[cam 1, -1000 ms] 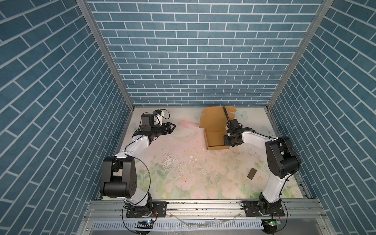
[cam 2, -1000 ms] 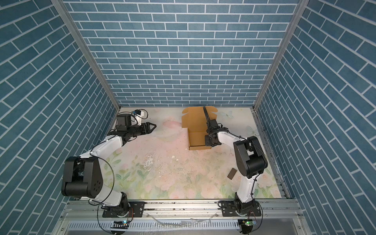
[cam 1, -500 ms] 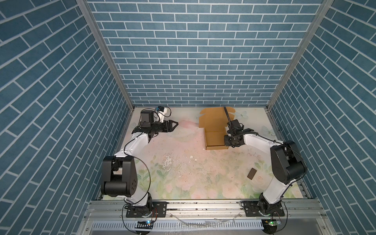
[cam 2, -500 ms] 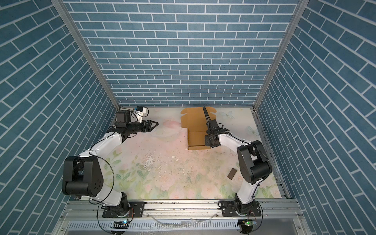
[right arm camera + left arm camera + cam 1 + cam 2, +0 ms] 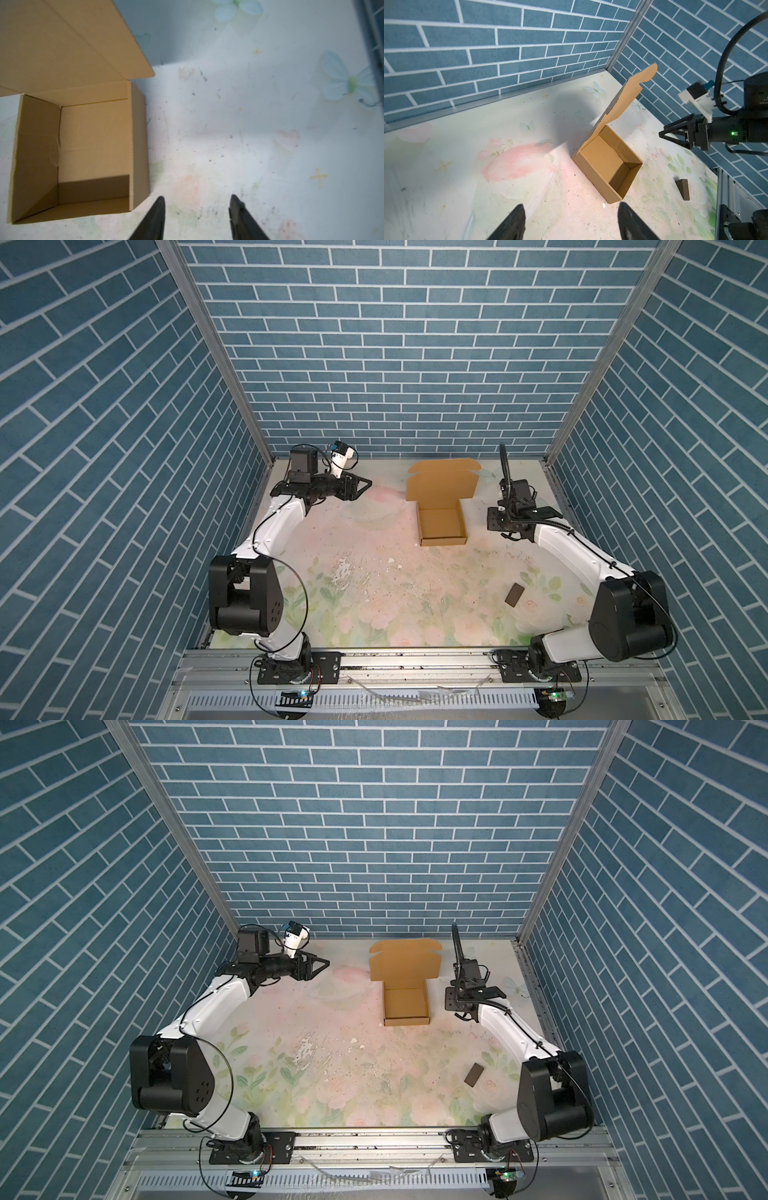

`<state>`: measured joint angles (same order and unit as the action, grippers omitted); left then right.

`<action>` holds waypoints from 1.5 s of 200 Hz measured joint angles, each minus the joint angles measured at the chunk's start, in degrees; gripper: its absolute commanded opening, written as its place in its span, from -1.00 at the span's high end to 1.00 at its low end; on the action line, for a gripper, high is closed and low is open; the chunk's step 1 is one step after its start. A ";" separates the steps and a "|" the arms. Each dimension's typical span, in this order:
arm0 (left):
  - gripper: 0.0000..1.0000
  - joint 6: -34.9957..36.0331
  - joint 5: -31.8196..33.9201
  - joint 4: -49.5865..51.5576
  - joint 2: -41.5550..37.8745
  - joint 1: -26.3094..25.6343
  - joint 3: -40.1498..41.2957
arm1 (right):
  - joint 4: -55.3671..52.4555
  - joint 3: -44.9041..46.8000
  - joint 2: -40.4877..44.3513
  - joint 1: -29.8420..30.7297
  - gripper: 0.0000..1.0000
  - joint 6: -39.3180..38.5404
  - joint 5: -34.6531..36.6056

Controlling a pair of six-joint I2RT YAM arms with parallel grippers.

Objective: Assemble paper box
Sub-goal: Pick up the product from the bottom-right of the table.

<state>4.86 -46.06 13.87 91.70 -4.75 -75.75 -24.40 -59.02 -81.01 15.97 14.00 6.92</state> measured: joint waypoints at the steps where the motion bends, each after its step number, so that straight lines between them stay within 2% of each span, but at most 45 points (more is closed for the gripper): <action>1: -0.41 0.04 0.00 0.07 0.04 -0.04 -0.11 | 0.02 0.00 0.09 -0.07 -0.23 -0.04 0.02; 23: -0.39 1.86 0.17 1.16 2.08 -0.94 -4.13 | 1.79 -0.07 2.03 -1.42 -0.43 -4.39 0.57; 43: -0.40 3.63 0.13 2.16 4.61 -2.60 -8.17 | 3.15 -1.33 0.90 -2.89 -0.43 -8.13 -0.50; 67: -0.41 5.46 0.22 3.08 7.32 -5.53 -12.24 | 3.65 -7.58 -5.18 -5.49 -0.43 -11.19 -2.05; 111: -0.42 5.84 0.02 5.42 9.70 -9.66 -14.62 | 5.20 -14.53 -12.94 -9.79 -0.42 -11.72 -6.78; 155: -0.44 5.25 -0.07 7.96 9.42 -10.93 -14.25 | 3.43 -14.08 -13.94 -12.13 -0.49 -6.12 -7.67; 164: -0.44 4.94 0.00 8.11 8.70 -10.93 -13.42 | 3.32 -12.85 -13.27 -12.11 -0.63 -4.57 -7.69; 229: -0.48 1.14 -0.55 5.62 1.18 -10.93 -2.91 | -7.43 -0.85 -1.55 -12.11 -0.68 4.87 -7.13; 244: -0.48 0.04 -0.92 3.89 0.98 -10.95 -0.46 | -9.31 1.49 1.09 -12.11 -0.65 6.60 -7.02; 267: -0.52 -2.16 -1.29 1.60 0.98 -10.95 3.58 | -12.59 5.38 4.31 -12.11 -0.49 10.05 -6.97; 300: -0.54 -3.96 -1.57 -0.39 1.03 -11.34 4.66 | -15.72 11.47 8.20 -12.11 -0.38 16.63 -6.99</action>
<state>0.91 -47.64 13.47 92.73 -16.10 -71.09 -40.12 -47.55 -72.82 3.86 30.63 -0.08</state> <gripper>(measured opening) 0.765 0.702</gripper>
